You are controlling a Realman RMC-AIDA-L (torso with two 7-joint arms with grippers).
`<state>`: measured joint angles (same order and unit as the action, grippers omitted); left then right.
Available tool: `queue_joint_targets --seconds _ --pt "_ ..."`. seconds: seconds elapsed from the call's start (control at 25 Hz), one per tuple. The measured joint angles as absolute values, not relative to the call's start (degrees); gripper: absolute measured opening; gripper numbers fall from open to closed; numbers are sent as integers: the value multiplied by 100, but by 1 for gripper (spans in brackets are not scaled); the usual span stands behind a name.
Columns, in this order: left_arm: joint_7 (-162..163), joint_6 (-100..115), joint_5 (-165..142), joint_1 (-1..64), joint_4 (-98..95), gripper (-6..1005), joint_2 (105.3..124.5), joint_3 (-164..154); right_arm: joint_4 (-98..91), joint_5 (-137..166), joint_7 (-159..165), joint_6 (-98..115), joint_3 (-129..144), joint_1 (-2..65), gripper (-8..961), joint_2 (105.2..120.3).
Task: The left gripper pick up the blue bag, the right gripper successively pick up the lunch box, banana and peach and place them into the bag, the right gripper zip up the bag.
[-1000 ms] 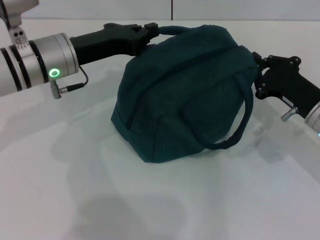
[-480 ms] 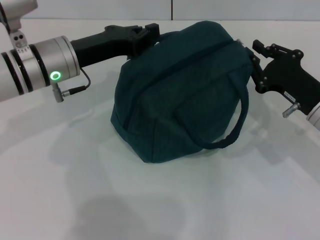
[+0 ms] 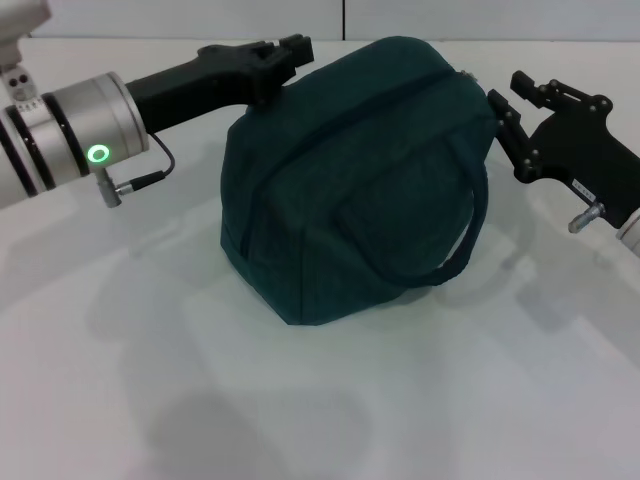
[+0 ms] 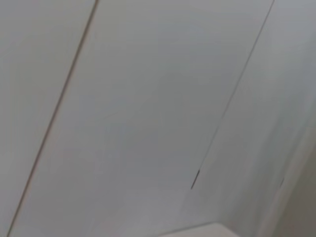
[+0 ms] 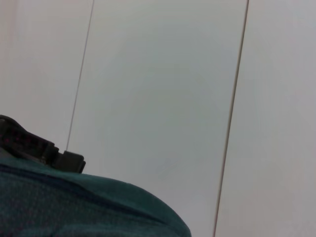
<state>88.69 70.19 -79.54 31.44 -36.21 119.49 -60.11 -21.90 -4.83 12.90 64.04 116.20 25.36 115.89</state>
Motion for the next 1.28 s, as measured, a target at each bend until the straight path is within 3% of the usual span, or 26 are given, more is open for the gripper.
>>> queue_joint_targets --seconds 0.08,0.32,0.36,0.52,0.84,1.04,1.28 --pt "8738 7097 -7769 3030 -3620 24 11949 -6007 -2195 -484 1306 6434 11619 2530 277 11589" --pt "8017 7474 -6600 2405 -3609 246 11945 -6000 -1971 -471 2059 7153 11417 2429 371 11544" --pt "7876 7640 -6339 2291 -3567 293 11943 -6001 -1902 -456 2276 7326 11338 2418 412 11530" --pt "7488 8252 -5788 2070 -3173 306 11923 -6002 -1782 -79 3036 7986 11278 2423 578 11339" --pt "4503 10099 -5554 1892 -1554 331 11954 -6266 -1809 2058 4652 9219 11233 3139 558 11016" --pt "3771 10438 -6047 1807 -1438 567 11971 -6536 -1774 2709 5059 9388 11232 3411 544 10943" --pt "3614 10526 -6170 1728 -1323 820 11955 -6607 -1775 2825 5026 9412 11211 3386 541 11025"
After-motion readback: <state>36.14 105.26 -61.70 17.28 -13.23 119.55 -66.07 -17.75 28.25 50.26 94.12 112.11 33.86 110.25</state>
